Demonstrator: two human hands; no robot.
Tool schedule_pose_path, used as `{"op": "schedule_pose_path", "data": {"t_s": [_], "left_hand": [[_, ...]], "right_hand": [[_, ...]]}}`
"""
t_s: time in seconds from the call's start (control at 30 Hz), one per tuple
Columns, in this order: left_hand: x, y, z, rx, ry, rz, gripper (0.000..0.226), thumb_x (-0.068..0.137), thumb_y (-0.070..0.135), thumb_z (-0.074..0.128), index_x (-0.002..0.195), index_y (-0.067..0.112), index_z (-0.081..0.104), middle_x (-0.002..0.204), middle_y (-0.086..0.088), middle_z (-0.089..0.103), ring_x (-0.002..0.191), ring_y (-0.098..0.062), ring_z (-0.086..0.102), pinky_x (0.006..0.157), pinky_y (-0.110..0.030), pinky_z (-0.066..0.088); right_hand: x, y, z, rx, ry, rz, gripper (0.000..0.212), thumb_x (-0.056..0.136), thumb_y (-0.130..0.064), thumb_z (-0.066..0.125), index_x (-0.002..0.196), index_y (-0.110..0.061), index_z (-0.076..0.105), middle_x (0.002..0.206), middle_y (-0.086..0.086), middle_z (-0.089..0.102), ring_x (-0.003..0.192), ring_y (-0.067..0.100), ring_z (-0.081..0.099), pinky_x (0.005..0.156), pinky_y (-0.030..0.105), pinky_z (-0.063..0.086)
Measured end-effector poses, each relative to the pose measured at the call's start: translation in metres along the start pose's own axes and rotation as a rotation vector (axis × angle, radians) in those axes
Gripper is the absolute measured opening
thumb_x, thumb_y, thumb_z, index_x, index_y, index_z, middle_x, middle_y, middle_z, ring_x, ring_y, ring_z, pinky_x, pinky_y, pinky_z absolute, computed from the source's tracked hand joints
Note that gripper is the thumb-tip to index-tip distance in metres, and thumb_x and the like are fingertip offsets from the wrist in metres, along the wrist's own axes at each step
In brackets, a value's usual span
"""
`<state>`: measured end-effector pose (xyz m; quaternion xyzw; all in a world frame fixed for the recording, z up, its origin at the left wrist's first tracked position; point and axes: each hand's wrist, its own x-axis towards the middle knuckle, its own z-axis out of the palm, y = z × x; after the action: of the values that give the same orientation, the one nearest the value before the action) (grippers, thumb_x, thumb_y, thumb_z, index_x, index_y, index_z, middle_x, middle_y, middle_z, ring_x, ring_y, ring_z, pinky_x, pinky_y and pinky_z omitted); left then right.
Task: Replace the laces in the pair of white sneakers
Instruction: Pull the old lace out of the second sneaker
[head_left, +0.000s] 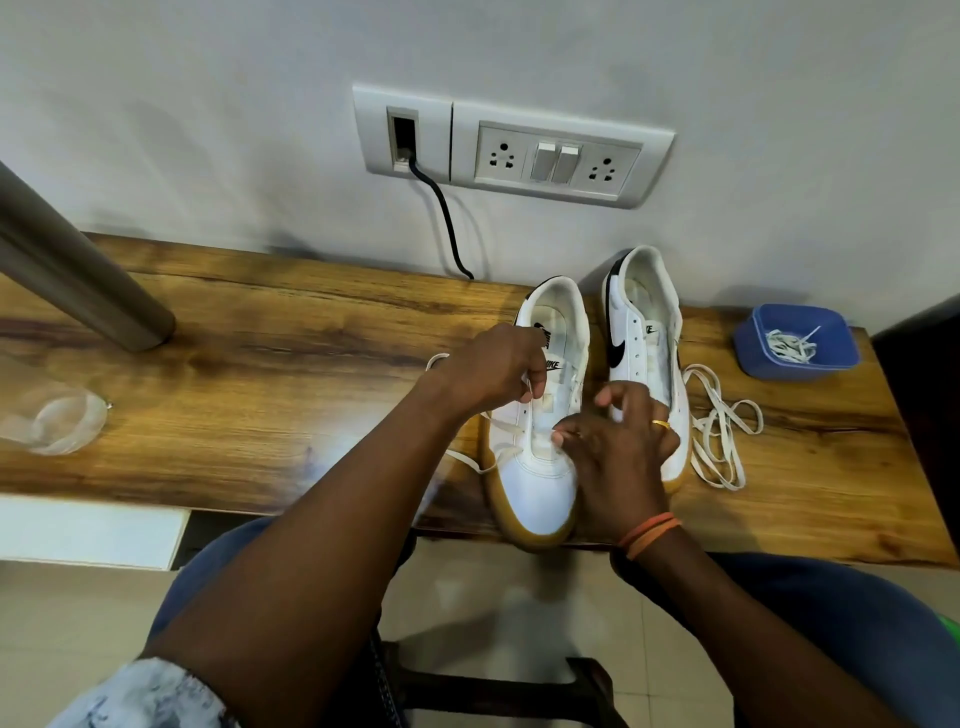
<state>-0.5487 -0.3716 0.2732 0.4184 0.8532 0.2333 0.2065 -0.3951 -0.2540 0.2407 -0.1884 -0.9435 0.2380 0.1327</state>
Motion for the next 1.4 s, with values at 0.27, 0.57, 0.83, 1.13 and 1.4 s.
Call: {"op": "schedule_pose_path", "data": {"t_s": [0.27,0.57,0.83,1.13,1.4], "left_hand": [[0.001,0.003,0.0,0.015,-0.016,-0.018,0.015,0.078,0.001,0.076,0.087,0.014,0.077,0.128,-0.004,0.061,0.105,-0.019,0.061,0.075,-0.022,0.039],[0.002,-0.001,0.0,-0.021,-0.01,-0.006,0.015,0.078,-0.001,0.075,0.09,0.009,0.076,0.131,-0.006,0.061,0.103,-0.021,0.062,0.077,-0.022,0.041],[0.002,-0.001,0.003,-0.027,-0.009,-0.017,0.016,0.078,0.0,0.076,0.088,0.013,0.074,0.12,-0.004,0.067,0.098,-0.019,0.064,0.077,-0.022,0.04],[0.002,-0.002,0.0,-0.015,-0.005,0.008,0.014,0.078,0.001,0.076,0.087,0.012,0.075,0.125,-0.005,0.064,0.1,-0.02,0.063,0.075,-0.02,0.039],[0.004,-0.002,0.002,-0.022,-0.004,-0.01,0.018,0.078,0.0,0.075,0.092,0.011,0.073,0.123,-0.004,0.066,0.106,-0.019,0.061,0.078,-0.021,0.038]], "right_hand": [[0.004,0.009,-0.02,0.033,0.037,0.013,0.014,0.079,-0.035,0.071,0.093,-0.035,0.073,0.123,0.001,0.037,0.12,0.03,0.041,0.096,0.054,0.036],[0.001,-0.001,0.002,0.062,0.009,0.115,0.012,0.082,-0.025,0.074,0.071,-0.027,0.069,0.115,0.002,0.041,0.112,0.025,0.04,0.09,0.041,0.03],[-0.001,0.004,-0.018,-0.074,0.007,0.042,0.018,0.079,-0.029,0.077,0.095,-0.031,0.069,0.128,0.006,0.035,0.124,0.031,0.036,0.095,0.043,0.027],[0.001,0.003,0.001,0.06,-0.01,0.072,0.01,0.081,-0.028,0.073,0.071,-0.028,0.069,0.118,-0.003,0.039,0.117,0.026,0.042,0.093,0.047,0.035],[0.0,0.002,-0.014,-0.017,0.0,0.013,0.018,0.079,-0.032,0.071,0.098,-0.031,0.071,0.132,0.003,0.035,0.129,0.027,0.036,0.095,0.038,0.021]]}}
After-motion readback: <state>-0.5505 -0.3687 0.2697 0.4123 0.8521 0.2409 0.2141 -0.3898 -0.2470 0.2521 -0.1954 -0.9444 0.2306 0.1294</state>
